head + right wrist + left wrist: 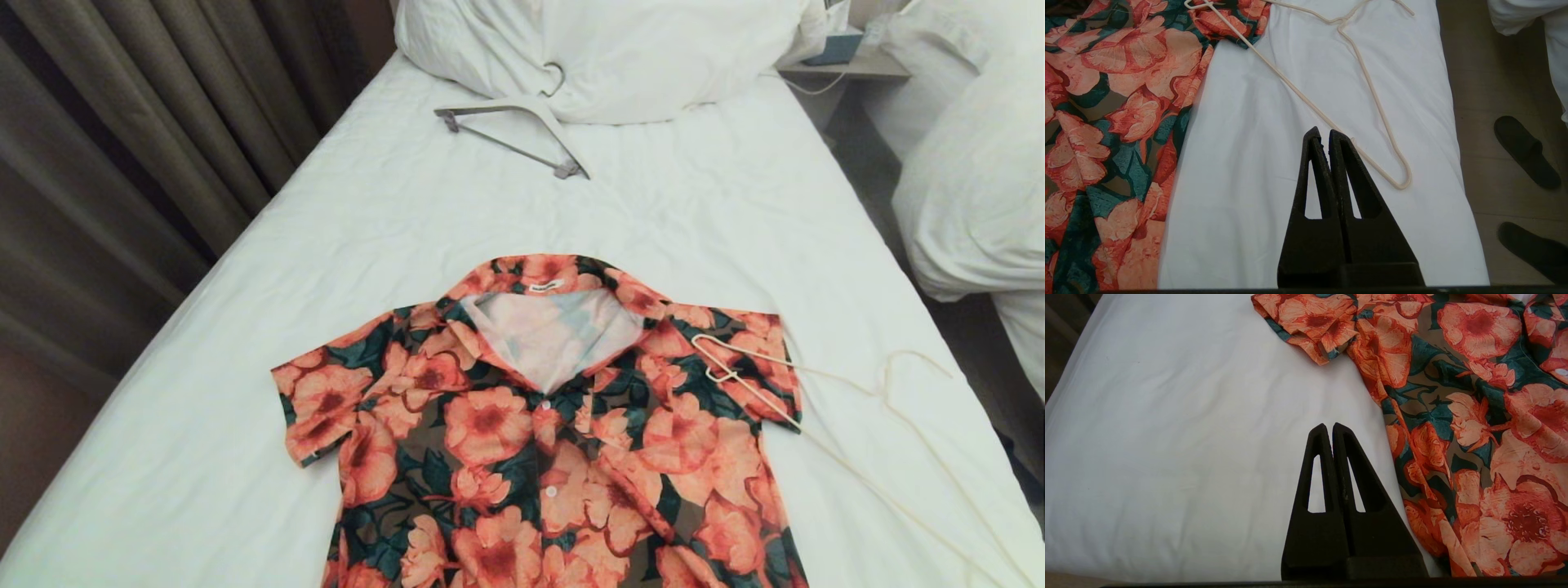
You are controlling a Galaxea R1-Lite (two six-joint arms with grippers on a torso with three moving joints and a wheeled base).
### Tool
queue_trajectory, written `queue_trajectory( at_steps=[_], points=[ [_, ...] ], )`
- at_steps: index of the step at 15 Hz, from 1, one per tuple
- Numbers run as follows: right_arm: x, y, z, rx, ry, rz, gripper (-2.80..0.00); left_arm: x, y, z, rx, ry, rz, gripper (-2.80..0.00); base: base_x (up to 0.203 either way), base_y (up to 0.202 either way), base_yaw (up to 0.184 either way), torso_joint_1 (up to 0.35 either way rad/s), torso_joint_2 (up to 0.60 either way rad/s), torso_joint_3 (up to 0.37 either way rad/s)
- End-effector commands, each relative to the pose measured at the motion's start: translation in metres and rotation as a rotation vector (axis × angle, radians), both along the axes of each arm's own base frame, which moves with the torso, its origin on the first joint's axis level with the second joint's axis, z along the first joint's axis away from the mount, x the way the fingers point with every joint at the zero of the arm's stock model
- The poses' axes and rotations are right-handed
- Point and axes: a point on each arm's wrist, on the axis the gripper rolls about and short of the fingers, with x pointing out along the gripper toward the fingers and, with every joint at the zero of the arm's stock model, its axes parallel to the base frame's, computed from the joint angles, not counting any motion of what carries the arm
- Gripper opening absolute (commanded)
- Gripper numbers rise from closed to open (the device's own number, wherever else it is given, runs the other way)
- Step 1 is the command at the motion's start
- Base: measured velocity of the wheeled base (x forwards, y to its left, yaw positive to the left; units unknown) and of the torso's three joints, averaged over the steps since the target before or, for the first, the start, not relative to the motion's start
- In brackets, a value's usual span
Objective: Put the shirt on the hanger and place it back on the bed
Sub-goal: Lift the shirt and hanger
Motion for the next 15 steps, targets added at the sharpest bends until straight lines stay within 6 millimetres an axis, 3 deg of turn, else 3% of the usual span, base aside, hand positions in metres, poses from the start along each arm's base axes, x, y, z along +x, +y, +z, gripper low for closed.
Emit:
queue_trajectory(
  at_steps=[1, 7, 10, 13, 15],
  points=[
    [0.000, 0.000, 0.000, -0.001, 0.000, 0.000, -2.80, 0.000, 0.000, 0.000, 0.000, 0.001, 0.000, -2.80, 0.000, 0.000, 0.000, 0.000, 0.00, 0.000],
    [0.000, 0.000, 0.001, -0.018, 0.012, 0.002, -2.80, 0.000, 0.000, 0.000, 0.000, 0.001, 0.000, -2.80, 0.000, 0.000, 0.000, 0.000, 0.00, 0.000],
    [0.011, 0.000, 0.029, 0.004, 0.105, 0.031, -2.80, 0.000, 0.000, 0.000, 0.000, 0.001, 0.001, -2.80, 0.000, 0.000, 0.000, 0.000, 0.00, 0.000],
    [0.054, 0.001, 0.080, 0.199, 0.279, 0.022, -2.80, 0.000, 0.000, 0.000, 0.000, 0.001, 0.000, -2.80, 0.000, 0.000, 0.000, 0.000, 0.00, 0.000],
    [0.092, 0.001, 0.098, 0.305, 0.400, 0.008, -2.80, 0.000, 0.000, 0.000, 0.000, 0.001, 0.000, -2.80, 0.000, 0.000, 0.000, 0.000, 0.00, 0.000]
  ],
)
